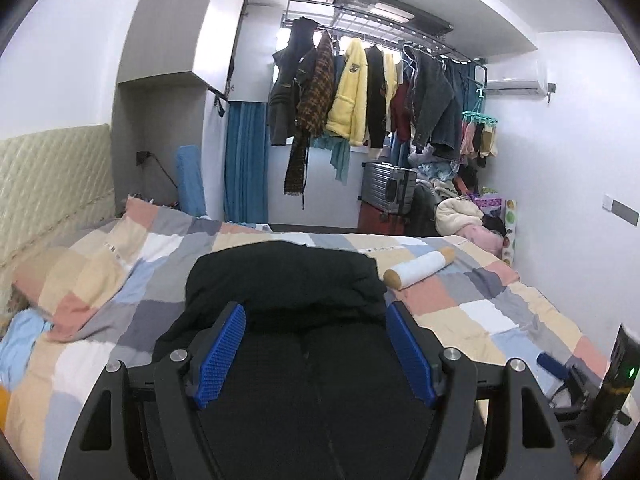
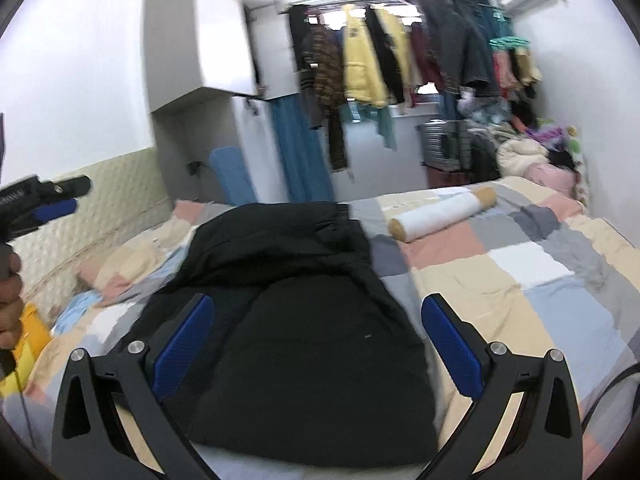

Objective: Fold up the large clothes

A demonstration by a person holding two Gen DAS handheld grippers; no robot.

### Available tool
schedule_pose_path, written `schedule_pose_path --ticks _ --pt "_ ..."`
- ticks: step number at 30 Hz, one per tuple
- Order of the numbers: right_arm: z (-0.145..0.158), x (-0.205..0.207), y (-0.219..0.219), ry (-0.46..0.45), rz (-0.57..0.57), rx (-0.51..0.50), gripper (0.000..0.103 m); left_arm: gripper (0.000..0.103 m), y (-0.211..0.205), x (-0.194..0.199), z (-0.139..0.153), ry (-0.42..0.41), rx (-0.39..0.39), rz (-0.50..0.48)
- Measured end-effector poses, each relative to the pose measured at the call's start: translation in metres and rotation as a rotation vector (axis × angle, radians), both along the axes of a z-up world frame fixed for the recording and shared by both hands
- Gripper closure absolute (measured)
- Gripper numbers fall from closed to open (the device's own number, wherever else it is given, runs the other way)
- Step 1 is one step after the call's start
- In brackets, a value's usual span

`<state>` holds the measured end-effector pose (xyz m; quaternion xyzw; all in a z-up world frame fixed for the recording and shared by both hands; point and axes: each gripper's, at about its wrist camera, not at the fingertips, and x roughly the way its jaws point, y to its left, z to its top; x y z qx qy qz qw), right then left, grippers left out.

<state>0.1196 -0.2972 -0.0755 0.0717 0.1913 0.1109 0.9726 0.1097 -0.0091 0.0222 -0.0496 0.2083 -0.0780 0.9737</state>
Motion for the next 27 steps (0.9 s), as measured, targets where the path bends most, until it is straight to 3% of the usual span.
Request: schedule_pose_path --ticks 5,15,21,23,27 --pt "-0.002 -0.012 0.017 0.025 0.062 -0.021 0.0 0.031 0.035 -0.018 -0.033 0.027 -0.007 0.04" --pt "-0.013 -0.001 0.032 0.101 0.075 -0.071 0.0 0.031 0.067 -0.013 -0.098 0.084 -0.003 0.031" --pt "-0.03 0.023 0.026 0.229 0.084 -0.038 0.0 0.031 0.086 -0.003 -0.131 0.144 -0.02 0.023" --pt "-0.031 0.035 0.018 0.268 0.054 -0.038 0.0 0.031 0.096 0.007 -0.14 0.19 -0.026 0.033" --pt "-0.015 0.05 0.003 0.236 -0.023 -0.112 0.0 0.031 0.109 0.036 -0.147 0.274 0.004 0.047"
